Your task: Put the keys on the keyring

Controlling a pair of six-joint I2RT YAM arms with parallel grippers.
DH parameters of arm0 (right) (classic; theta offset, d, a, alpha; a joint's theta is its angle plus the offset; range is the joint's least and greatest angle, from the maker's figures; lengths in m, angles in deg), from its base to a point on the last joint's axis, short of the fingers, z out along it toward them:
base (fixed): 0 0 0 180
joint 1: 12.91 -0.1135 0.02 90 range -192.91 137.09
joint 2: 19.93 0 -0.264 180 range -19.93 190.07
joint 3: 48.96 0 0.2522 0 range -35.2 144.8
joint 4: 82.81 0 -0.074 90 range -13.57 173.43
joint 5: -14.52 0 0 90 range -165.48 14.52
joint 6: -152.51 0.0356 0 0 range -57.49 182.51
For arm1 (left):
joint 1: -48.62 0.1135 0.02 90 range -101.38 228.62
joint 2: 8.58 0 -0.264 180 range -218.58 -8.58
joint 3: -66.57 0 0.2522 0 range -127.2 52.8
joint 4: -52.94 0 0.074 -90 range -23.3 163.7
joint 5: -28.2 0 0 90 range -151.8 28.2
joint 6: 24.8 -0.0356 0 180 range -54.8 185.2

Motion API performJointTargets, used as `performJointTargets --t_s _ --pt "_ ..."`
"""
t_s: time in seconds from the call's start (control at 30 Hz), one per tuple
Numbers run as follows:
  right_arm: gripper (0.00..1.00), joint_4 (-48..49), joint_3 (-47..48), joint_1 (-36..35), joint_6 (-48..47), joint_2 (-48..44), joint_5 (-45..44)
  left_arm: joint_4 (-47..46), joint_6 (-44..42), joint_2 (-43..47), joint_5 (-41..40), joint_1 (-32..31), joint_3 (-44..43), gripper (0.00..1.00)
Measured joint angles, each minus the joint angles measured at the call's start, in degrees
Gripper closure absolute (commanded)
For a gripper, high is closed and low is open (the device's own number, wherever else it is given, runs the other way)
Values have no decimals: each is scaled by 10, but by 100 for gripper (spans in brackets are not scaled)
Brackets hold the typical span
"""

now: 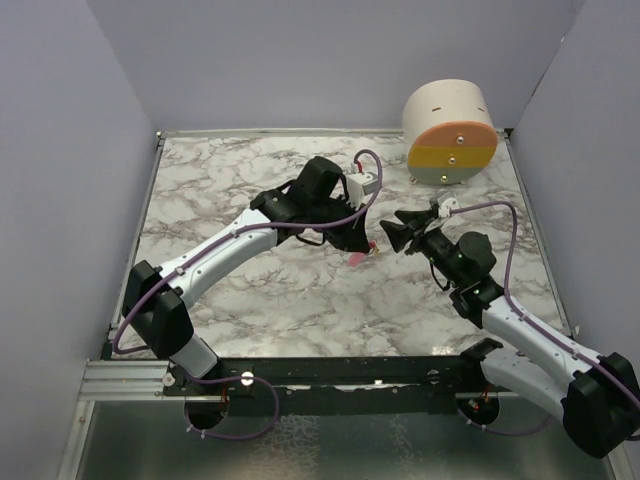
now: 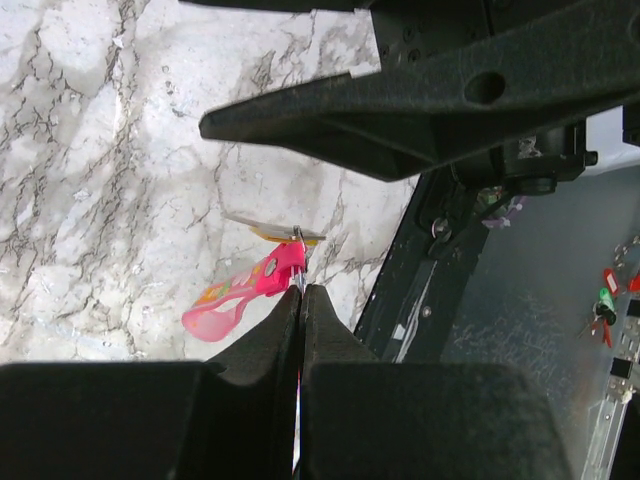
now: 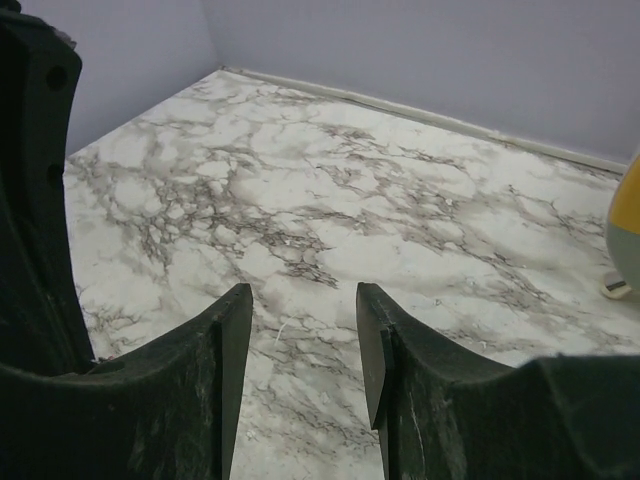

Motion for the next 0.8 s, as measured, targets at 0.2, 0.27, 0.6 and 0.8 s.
performJointTargets --t_s 0.2,0.27,0.6,0.8 --pt "53 -2 0 0 5 -4 -26 21 -10 -3 0 0 0 100" --pt "53 -3 0 0 6 -10 -28 28 -13 -3 0 0 0 100" --pt "53 3 0 0 -6 -29 33 81 -62 -14 -8 0 -40 100" --pt "54 13 0 0 -21 -21 105 150 -124 -42 -18 0 -115 100"
